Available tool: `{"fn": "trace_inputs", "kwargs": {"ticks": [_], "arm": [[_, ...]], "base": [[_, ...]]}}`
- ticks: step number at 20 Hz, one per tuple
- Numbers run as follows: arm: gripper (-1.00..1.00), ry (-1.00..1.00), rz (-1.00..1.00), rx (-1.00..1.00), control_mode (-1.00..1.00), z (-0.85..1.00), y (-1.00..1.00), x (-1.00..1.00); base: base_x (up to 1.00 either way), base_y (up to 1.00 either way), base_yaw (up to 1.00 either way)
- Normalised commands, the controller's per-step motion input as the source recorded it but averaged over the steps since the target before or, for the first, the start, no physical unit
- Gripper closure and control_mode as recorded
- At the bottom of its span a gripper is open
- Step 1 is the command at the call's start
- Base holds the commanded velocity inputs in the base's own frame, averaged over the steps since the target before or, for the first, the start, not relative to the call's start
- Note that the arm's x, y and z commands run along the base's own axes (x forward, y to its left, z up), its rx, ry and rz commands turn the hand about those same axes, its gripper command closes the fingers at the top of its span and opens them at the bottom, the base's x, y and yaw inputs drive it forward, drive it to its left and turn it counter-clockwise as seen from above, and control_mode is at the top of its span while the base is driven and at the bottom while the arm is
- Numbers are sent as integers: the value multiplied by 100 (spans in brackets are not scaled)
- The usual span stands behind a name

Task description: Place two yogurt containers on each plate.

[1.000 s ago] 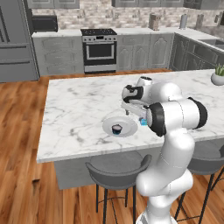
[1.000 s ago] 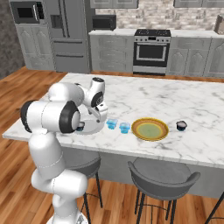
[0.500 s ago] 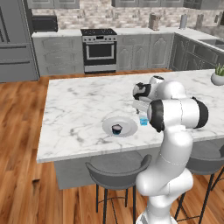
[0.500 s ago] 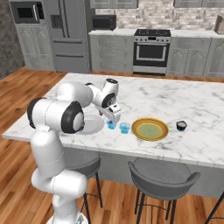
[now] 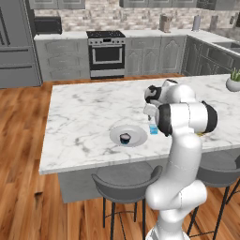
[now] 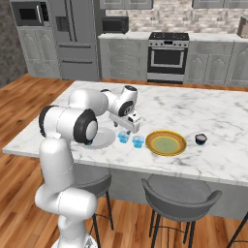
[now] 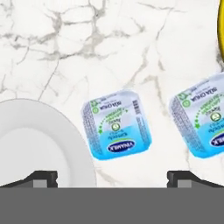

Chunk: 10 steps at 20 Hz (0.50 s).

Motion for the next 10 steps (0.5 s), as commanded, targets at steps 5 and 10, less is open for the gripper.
{"fn": "trace_inputs", "kwargs": {"ticks": [5,10], "arm": [[-100,0,6,0,-100,-11,-9,26],[-100,3,4,0,-100,-16,-4,23]], "base": [[0,0,0],[0,0,0]]}}
